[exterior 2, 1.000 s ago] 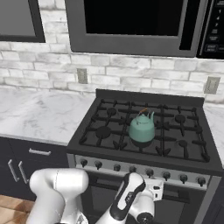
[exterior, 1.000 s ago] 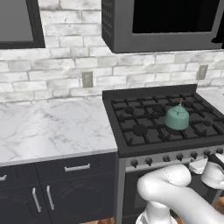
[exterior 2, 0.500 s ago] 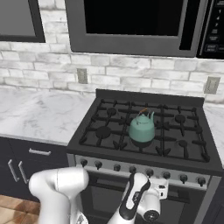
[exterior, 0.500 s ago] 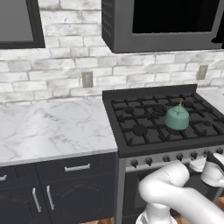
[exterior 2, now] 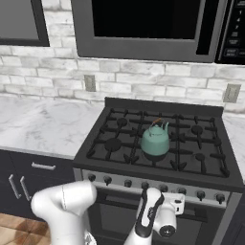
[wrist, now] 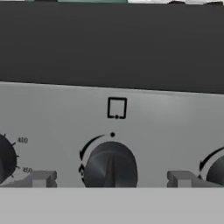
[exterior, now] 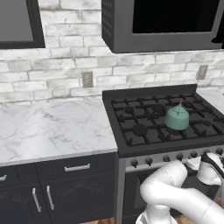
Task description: Turn on the front center burner of the stove.
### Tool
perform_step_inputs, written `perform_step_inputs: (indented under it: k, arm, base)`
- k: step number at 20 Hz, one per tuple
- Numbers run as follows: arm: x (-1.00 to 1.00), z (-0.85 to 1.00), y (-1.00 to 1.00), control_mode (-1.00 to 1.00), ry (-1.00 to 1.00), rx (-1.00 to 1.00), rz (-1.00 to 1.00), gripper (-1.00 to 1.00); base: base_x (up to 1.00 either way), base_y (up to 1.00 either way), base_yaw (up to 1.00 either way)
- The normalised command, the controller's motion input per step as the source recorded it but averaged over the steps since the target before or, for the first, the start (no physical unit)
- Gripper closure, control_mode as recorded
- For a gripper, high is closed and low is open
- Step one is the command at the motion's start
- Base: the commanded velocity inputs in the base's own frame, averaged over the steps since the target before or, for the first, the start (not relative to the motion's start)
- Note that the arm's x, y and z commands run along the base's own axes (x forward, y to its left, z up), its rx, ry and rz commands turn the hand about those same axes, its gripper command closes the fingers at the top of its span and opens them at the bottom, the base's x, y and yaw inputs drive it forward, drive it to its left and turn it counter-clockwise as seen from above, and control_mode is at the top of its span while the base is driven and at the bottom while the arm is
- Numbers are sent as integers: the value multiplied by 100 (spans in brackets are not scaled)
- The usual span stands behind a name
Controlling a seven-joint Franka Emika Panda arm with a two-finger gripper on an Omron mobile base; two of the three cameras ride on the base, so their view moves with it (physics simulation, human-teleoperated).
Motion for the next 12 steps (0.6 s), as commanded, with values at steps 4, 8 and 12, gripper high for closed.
perform_step_inputs:
  k: [4, 8, 12]
  arm:
    - [24, -19, -10, -100, 0, 0, 0, -100]
    - [18, -13, -7, -100, 0, 0, 0, -100]
    - [13, -5, 0, -100, 0, 0, 0, 100]
  base:
    - [0, 0, 0]
    - [0, 0, 0]
    - [0, 0, 0]
